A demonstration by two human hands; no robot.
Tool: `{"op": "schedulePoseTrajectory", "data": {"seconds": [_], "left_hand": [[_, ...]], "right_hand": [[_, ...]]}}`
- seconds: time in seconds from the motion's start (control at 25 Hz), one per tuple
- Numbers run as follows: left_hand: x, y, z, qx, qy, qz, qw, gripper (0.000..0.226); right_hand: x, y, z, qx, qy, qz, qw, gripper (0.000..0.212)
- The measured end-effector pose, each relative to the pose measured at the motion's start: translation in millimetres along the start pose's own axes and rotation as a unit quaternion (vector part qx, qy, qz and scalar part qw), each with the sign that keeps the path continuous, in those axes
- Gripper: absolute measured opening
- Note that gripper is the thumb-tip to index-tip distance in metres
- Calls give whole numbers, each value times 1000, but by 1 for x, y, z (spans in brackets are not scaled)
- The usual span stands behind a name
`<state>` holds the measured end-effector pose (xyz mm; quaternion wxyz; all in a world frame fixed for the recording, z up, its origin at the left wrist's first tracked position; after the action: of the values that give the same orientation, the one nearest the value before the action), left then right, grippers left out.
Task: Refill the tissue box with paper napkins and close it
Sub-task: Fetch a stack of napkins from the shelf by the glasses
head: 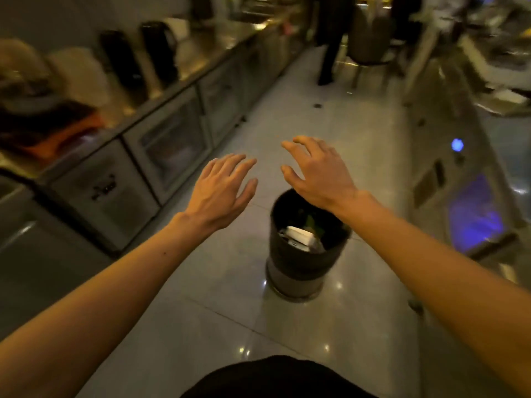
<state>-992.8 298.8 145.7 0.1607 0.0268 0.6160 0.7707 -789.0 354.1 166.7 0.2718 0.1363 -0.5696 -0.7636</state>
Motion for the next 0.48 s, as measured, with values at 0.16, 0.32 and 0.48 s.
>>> {"op": "schedulePoseTrajectory", "data": {"seconds": [0.16, 0.32, 0.48], "left_hand": [[105, 42, -55, -22, 151, 36, 988, 57], [178, 73, -111, -49, 286, 76, 954, 56], [230, 101, -148, -68, 392, 116, 910, 55]], "right_hand": [[103, -36, 101, 4, 141, 60, 988, 49], [204, -66, 175, 21, 275, 103, 956, 51], [293, -87, 226, 30, 389, 134, 911, 52]]}}
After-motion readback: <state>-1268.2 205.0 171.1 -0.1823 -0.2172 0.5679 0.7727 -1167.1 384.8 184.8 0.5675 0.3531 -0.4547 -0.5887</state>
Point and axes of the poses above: each hand's wrist, its own z-axis towards the middle knuckle, its own y-axis out of the back of the hand, x = y × z, the point moved 2 cm from there along z, towards the middle knuckle, and after that the axes turned 6 degrees about x, right-handed, at the moved point
